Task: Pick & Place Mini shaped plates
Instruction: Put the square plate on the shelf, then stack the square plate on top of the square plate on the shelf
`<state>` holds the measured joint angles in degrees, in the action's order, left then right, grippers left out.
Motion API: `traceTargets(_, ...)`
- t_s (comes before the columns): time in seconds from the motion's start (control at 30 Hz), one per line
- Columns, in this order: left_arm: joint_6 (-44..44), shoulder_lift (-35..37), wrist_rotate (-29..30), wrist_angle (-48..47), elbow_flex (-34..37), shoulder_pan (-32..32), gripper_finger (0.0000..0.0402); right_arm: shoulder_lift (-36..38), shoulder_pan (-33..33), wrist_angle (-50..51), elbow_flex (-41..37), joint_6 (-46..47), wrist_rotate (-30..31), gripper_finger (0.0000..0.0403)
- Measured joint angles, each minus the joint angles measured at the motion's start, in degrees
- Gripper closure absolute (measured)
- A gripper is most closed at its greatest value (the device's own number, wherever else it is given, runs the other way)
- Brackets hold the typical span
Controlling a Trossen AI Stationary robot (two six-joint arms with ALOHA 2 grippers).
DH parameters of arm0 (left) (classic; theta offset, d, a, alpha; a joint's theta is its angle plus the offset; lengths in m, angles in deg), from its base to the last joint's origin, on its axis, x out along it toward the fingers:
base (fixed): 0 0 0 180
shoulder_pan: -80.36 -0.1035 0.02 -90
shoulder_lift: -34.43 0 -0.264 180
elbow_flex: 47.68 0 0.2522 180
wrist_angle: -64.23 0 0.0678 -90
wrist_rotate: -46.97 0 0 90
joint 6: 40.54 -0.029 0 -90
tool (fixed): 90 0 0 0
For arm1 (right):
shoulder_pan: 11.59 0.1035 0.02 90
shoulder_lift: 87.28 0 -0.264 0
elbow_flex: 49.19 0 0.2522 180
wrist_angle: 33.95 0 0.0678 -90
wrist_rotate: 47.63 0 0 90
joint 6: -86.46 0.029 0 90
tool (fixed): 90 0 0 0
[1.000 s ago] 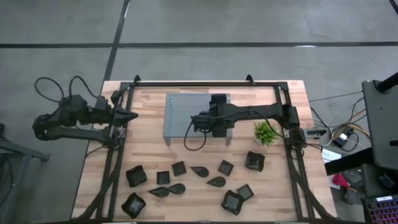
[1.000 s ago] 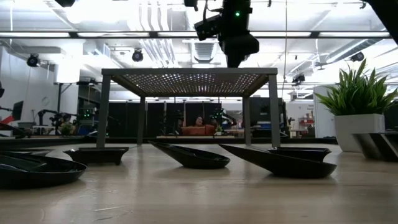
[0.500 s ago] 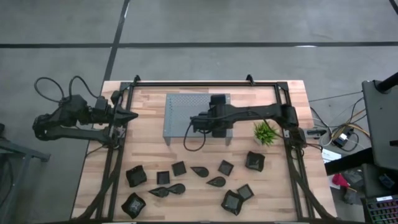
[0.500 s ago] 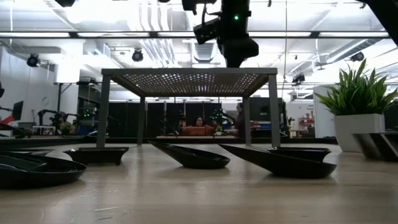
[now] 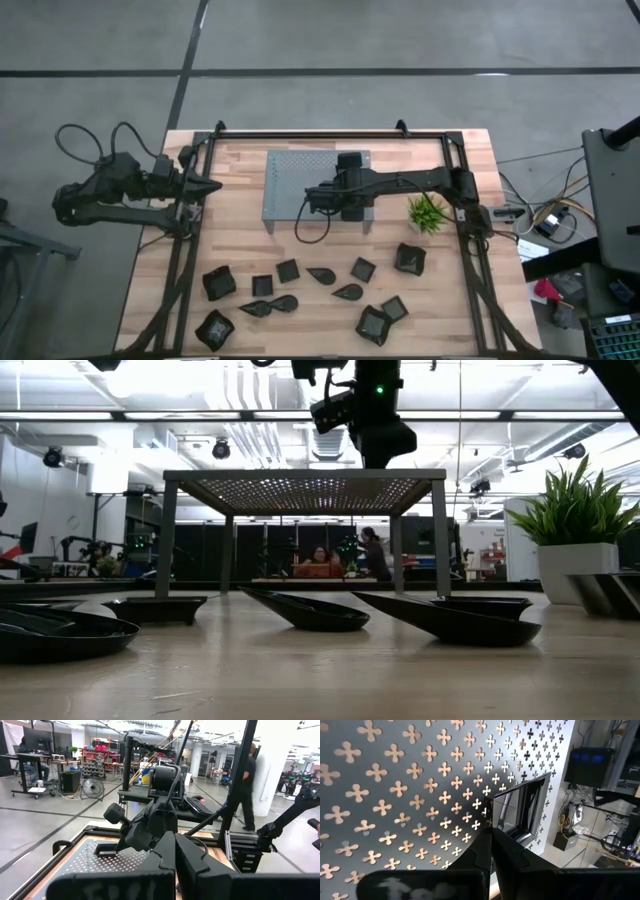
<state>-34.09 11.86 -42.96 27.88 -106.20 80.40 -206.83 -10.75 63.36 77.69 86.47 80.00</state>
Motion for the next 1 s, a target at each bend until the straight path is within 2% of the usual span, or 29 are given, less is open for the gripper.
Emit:
traceTargets(0.47,0.0,0.0,0.0,0.0,0.0,0.0,0.0401,0.0,0.4,0.5,2.5,0.2,0.2,0.0317)
traceTargets(0.67,0.0,0.0,0.0,0.0,0.0,0.0,0.0401,0.0,1.1,3.5,7.0,1.1,1.4,0.0305)
traceTargets(0.8,0.0,0.0,0.0,0.0,0.0,0.0,0.0401,0.1,1.8,6.6,9.6,5.9,1.1,0.0308)
traceTargets(0.87,0.0,0.0,0.0,0.0,0.0,0.0,0.0401,0.8,2.4,6.4,10.1,8.7,-2.1,0.0312)
traceTargets(1.0,0.0,0.0,0.0,0.0,0.0,0.0,0.0401,2.7,4.6,6.5,10.7,11.2,-12.3,0.032)
